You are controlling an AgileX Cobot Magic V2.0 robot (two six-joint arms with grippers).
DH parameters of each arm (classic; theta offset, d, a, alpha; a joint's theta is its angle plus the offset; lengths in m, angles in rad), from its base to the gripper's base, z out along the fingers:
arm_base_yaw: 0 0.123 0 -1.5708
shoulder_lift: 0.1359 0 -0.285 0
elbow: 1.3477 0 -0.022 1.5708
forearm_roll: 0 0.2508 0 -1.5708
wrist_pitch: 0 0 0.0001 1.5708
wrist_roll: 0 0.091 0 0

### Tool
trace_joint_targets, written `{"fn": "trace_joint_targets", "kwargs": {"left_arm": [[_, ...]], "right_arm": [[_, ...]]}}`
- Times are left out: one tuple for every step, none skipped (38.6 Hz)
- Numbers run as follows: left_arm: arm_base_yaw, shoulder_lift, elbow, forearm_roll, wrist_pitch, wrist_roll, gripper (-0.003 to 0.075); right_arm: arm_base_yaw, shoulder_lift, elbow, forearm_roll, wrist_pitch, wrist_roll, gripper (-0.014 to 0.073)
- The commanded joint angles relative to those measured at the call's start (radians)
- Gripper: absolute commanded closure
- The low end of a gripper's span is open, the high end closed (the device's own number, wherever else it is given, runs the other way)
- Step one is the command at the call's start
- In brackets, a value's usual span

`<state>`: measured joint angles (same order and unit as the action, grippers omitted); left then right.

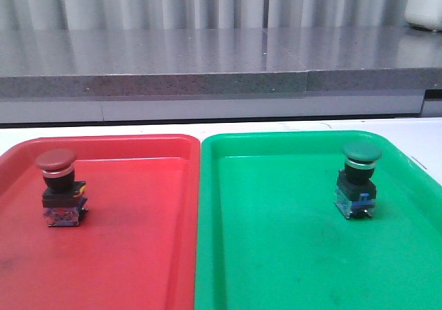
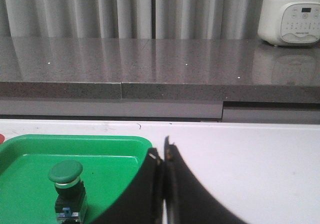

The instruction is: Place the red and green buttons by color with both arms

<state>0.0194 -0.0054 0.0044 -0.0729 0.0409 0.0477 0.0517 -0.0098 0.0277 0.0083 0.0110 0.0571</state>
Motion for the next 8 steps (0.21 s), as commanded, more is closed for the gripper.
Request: {"fn": "trace_joint_targets", "kwargs": {"left_arm": [[-0.001, -0.015, 0.024, -0.008, -0.080, -0.004, 0.0740], [-0.001, -0.015, 0.024, -0.008, -0.080, -0.004, 0.0740], [-0.001, -0.015, 0.024, -0.008, -0.080, -0.004, 0.0740], [-0.001, -0.015, 0.024, -0.008, -0.080, -0.004, 0.0740], [-0.001, -0.015, 0.024, -0.008, -0.080, -0.004, 0.0740], [-0.001, -0.015, 0.024, -0.008, -0.080, -0.004, 0.0740], [-0.001, -0.015, 0.024, -0.008, -0.080, -0.004, 0.0740], [-0.001, -0.015, 0.024, -0.008, -0.080, -0.004, 0.0740]], "right_arm": [[-0.007, -0.016, -0.006, -0.008, -0.089, 0.002, 0.0654], [-0.007, -0.016, -0.006, -0.008, -0.089, 0.002, 0.0654], [-0.007, -0.016, -0.006, -0.008, -0.089, 0.002, 0.0654], [-0.007, -0.016, -0.006, -0.008, -0.089, 0.002, 0.0654], [-0.007, -0.016, -0.006, -0.008, -0.089, 0.002, 0.0654], [-0.007, -0.016, -0.006, -0.008, -0.089, 0.002, 0.0654], [-0.007, -0.016, -0.006, -0.008, -0.089, 0.002, 0.0654], [-0.007, -0.016, -0.006, -0.008, -0.089, 0.002, 0.0654]]}}
